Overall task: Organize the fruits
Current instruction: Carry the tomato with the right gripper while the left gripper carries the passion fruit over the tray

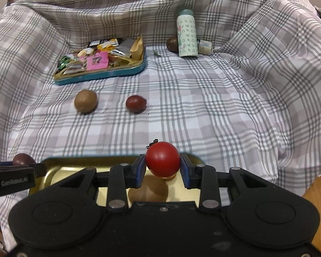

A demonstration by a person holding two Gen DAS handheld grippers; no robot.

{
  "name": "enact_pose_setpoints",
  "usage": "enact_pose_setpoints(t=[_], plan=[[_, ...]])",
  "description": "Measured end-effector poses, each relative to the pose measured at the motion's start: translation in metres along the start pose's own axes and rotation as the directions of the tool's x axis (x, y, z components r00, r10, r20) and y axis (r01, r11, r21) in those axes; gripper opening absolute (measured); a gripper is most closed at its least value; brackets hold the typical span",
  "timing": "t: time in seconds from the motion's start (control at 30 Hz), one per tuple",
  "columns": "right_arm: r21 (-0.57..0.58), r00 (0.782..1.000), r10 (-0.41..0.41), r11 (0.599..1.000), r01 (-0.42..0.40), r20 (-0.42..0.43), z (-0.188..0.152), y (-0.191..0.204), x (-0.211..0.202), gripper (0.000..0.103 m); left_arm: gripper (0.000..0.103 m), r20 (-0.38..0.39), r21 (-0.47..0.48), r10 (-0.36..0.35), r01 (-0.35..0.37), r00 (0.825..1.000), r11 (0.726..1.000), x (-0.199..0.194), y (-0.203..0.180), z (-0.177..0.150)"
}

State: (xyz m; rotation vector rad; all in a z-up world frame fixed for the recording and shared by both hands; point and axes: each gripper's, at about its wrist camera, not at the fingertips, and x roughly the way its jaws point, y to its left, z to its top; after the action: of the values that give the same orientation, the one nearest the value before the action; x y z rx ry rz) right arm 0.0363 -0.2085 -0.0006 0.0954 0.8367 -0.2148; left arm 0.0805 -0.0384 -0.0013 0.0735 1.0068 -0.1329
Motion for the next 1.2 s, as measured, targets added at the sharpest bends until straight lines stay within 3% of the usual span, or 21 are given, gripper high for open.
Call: enact_pose_setpoints(t=[0.5, 0.87, 1.2], plan=[[0.024, 0.996, 0.056, 0.998, -0.055, -0.067, -0.049, -0.003, -0.038, 0.034, 0.050, -0.016, 0.021, -0.017, 0.018, 1.000, 1.000, -0.024, -0.012, -0.042], [0.037, 0.988, 0.021, 0.999, -0.015, -0.154, -0.059, -0.011, -0.021, 0.034, 0.050, -0.094, 0.043, -0.054, 0.059, 0.994, 0.997, 0.000, -0.026, -0.036], [0.043, 0.984, 0.012, 0.999, -0.005, -0.175, -0.060, -0.015, -0.015, 0.034, 0.050, -0.118, 0.066, -0.042, 0.050, 0.992, 0.997, 0.020, -0.041, -0.030]])
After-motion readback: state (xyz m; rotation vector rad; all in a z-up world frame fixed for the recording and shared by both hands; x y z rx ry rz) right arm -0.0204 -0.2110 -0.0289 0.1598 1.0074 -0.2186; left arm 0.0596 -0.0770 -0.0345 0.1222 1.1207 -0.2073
